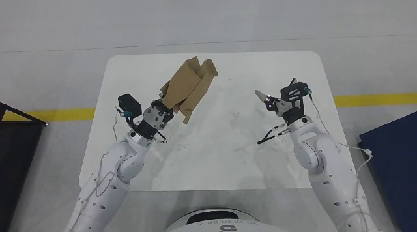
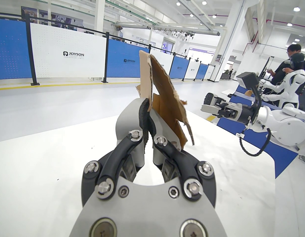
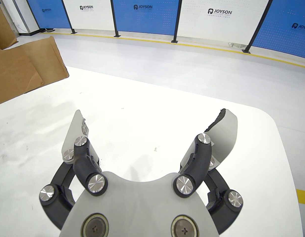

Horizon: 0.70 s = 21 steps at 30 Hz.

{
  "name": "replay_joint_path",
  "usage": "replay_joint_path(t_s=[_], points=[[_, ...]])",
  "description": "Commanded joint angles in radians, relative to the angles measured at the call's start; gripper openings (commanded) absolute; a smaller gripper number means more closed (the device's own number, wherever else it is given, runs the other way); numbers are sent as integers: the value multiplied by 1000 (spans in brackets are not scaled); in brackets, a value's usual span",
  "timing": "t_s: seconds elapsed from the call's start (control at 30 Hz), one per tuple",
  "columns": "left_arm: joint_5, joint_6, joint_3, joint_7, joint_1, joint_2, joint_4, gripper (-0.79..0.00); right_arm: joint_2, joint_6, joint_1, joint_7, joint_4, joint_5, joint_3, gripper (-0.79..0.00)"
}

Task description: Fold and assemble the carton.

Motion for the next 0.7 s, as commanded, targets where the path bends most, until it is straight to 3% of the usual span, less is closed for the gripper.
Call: replay_joint_path(t_s=[0.0, 0.13, 0.3, 0.53, 0.67], points=[[-47, -21, 22, 10, -38, -7, 34, -785, -3, -7, 2, -8, -5, 35, -13, 0], [-150, -83, 115, 84, -148, -37, 141, -785, -25, -52, 35, -55, -33, 328, -78, 0], [-239, -156, 216, 138, -286, -77, 270, -785, -50, -198, 61, -2, -20, 963, -129, 0], [-394, -276, 299, 182, -377, -123, 365, -785, -63, -235, 111, 119, 66, 1272, -167, 0], [-465, -328, 332, 151, -392, -140, 383, -785, -67, -286, 116, 136, 78, 1303, -185, -160]])
